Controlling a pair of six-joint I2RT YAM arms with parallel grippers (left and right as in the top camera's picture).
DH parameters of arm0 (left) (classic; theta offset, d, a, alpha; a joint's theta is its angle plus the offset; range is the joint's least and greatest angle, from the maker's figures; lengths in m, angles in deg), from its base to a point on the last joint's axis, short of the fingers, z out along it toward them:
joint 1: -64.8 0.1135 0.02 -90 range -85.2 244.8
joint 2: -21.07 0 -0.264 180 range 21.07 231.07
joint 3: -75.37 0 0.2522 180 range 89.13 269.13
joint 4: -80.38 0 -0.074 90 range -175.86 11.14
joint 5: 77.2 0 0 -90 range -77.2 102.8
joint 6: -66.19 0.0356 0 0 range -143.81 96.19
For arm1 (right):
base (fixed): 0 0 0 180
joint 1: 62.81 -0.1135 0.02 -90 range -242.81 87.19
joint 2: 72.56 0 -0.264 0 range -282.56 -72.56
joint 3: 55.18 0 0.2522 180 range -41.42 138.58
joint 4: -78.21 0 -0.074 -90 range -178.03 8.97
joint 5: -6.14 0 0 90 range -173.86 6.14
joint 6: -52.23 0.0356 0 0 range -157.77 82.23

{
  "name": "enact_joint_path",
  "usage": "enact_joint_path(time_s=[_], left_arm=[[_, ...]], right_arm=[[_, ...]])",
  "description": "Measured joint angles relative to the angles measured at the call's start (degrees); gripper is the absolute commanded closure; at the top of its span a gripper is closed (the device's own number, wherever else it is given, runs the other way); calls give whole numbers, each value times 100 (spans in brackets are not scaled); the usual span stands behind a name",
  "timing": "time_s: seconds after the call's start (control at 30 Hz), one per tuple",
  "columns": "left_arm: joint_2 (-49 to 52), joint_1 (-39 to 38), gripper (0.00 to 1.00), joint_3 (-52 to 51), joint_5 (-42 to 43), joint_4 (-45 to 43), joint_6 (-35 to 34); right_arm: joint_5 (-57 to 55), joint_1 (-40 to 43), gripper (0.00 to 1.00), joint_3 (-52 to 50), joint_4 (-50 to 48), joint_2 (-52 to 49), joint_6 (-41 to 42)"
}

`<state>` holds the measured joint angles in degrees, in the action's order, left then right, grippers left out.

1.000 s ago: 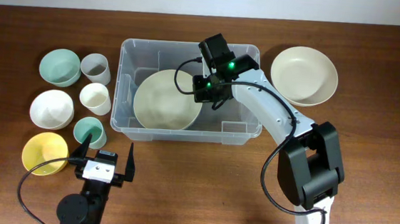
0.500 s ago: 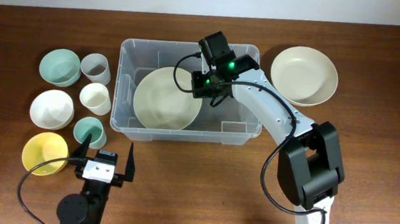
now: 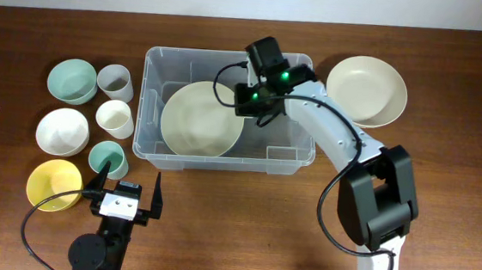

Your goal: Pack container

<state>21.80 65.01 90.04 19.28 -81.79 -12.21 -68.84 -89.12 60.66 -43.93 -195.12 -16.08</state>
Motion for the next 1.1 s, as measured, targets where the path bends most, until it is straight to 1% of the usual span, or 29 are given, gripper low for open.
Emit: enact_joint_path(time_s=[0.17,0.33,0.57,0.7,0.83,1.1], left_arm=[[0,0,0,0,0,0,0],[0,0,0,-2,0,0,0],[0,0,0,0,0,0,0],[0,0,0,0,0,0,0],[0,0,0,0,0,-2,0],[0,0,0,-2,0,-2,0]], right_arm=[[730,417,96,0,2,0,81],[1134,686,96,0,2,0,85],[1753,671,96,0,-170,-2,50],[2004,671,96,2,-96,-2,28],[2118,671,96,2,166,-2,-107],[2168,627,96,2,199,-2,-245]])
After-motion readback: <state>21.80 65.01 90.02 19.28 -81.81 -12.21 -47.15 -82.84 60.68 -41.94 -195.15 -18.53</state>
